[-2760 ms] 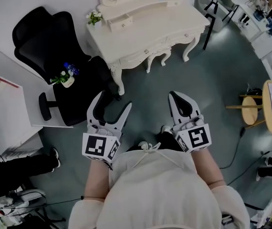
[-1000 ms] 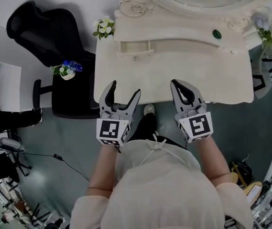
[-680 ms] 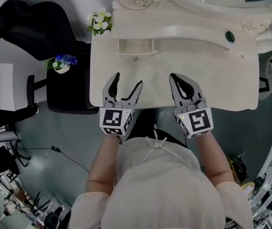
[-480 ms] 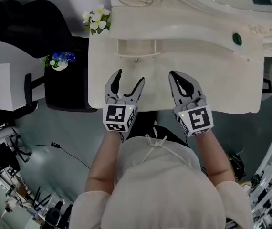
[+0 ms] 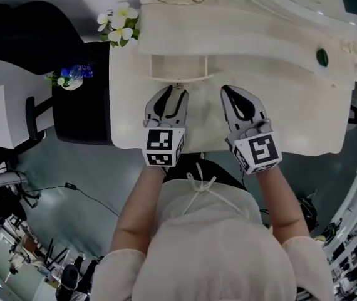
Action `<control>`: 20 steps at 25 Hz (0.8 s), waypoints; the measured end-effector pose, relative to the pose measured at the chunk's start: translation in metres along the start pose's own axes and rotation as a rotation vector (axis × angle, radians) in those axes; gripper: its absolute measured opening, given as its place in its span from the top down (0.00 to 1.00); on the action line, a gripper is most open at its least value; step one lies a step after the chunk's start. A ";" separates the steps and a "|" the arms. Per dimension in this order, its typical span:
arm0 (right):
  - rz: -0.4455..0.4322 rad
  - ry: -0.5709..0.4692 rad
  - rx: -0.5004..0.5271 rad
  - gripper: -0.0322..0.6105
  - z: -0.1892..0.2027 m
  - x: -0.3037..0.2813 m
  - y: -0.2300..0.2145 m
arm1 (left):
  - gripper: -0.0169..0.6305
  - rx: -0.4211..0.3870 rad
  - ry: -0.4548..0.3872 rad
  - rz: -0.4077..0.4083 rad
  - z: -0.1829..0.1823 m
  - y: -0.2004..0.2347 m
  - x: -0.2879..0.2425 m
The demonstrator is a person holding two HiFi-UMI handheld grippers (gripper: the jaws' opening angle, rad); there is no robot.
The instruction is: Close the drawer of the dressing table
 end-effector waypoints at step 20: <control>0.035 0.041 -0.007 0.94 0.003 -0.012 -0.017 | 0.82 0.056 0.001 -0.027 -0.008 0.002 -0.018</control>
Point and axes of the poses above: the fingertips, and each gripper's own axes: x backward along the fingers, y to its left, z out of its underside, the point moved 7 cm from there along x, backward along the fingers, and after that the axes turned 4 degrees about -x, right-handed, at the moved point
